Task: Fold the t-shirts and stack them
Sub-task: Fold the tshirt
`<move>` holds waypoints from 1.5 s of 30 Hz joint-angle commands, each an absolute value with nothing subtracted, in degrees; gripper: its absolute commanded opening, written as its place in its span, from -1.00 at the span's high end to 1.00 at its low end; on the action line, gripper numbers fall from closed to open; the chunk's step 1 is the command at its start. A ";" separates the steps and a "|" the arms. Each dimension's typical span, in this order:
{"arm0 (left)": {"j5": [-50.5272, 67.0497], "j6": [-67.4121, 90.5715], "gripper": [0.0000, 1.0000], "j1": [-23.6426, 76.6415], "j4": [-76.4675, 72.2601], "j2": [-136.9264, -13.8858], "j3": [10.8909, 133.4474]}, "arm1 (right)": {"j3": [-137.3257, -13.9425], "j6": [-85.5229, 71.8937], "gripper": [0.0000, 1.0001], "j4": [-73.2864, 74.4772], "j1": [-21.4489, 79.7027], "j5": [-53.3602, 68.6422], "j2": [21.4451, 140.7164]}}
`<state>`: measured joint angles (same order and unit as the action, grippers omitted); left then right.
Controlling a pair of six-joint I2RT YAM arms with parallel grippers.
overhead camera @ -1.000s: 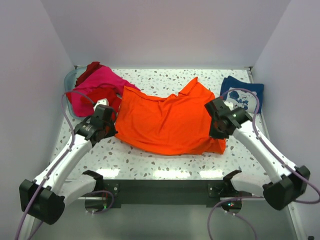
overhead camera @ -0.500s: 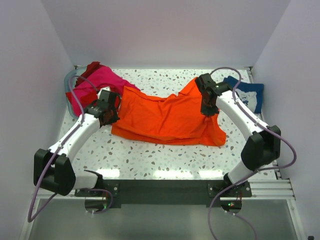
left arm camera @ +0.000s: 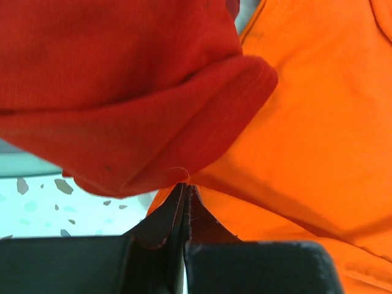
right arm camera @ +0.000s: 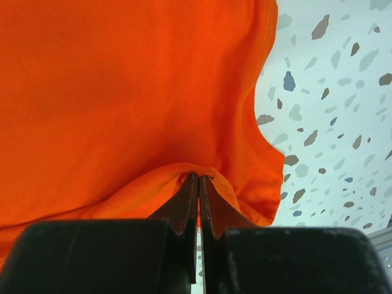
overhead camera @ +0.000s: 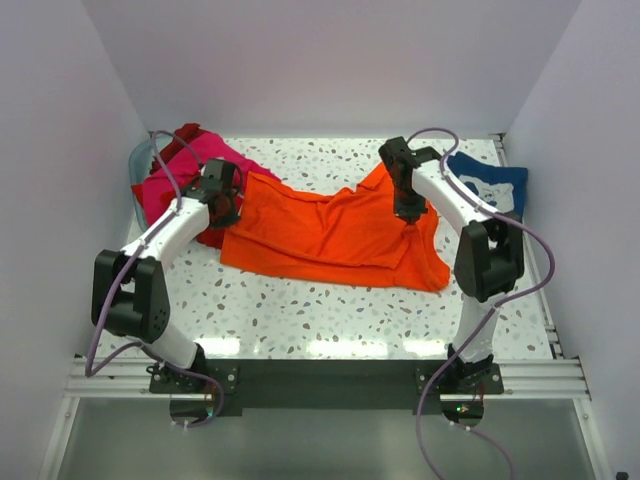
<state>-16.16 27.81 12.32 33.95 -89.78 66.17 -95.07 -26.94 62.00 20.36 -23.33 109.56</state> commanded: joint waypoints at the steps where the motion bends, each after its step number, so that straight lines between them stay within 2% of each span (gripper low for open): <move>1: -15.82 24.96 1.00 11.16 31.73 -92.02 69.87 | -99.05 -25.58 1.00 62.93 18.99 -25.31 110.83; 9: -15.56 23.12 1.00 10.46 31.64 -97.11 76.63 | -112.48 -23.12 1.00 66.26 16.71 -23.12 117.59; 10: -15.47 23.20 0.96 10.46 31.81 -97.38 77.68 | -114.15 -23.03 0.91 66.97 16.35 -22.68 118.55; 11: -15.29 23.20 0.56 10.46 31.99 -97.56 79.87 | -116.87 -23.03 0.63 67.93 16.00 -22.07 118.74; 12: -14.60 23.29 0.30 10.46 32.17 -97.91 81.02 | -117.94 -22.59 0.02 68.46 15.30 -21.80 118.65; 13: -14.07 23.29 0.04 10.55 32.60 -97.91 82.08 | -118.38 -22.41 -0.17 68.64 15.03 -21.36 118.22; 14: -13.54 23.38 -0.38 10.55 32.52 -97.74 83.57 | -117.61 -22.24 -0.29 68.56 14.42 -21.10 116.56; 16: -12.48 23.82 -0.66 10.72 32.17 -96.69 84.02 | -114.19 -21.62 -0.49 67.33 13.98 -20.04 113.57; 17: -11.78 24.08 -0.81 10.90 31.82 -95.64 83.15 | -108.86 -21.45 -0.51 65.58 13.54 -19.60 109.81; 18: -11.52 24.52 -0.84 11.42 31.38 -94.93 82.45 | -105.59 -21.36 -0.54 64.52 13.45 -18.90 107.77; 23: -10.81 26.71 -0.92 15.46 28.31 -88.70 72.02 | -80.40 -21.71 -0.55 54.26 11.35 -13.19 94.33; 29: -8.97 31.46 -0.95 20.12 22.51 -84.73 58.90 | -65.50 -18.29 -0.49 47.30 6.69 -4.49 85.44; 35: -7.21 32.52 -0.96 20.57 18.02 -85.69 52.48 | -61.79 -14.42 -0.38 43.86 3.26 -2.11 85.86; 45: -8.79 32.25 -0.97 20.57 14.77 -90.70 50.19 | -60.29 -12.48 -0.16 42.19 0.09 1.85 90.70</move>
<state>-8.12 31.00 20.67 19.14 -89.25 50.70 -61.06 -14.20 43.53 0.03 -0.51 89.91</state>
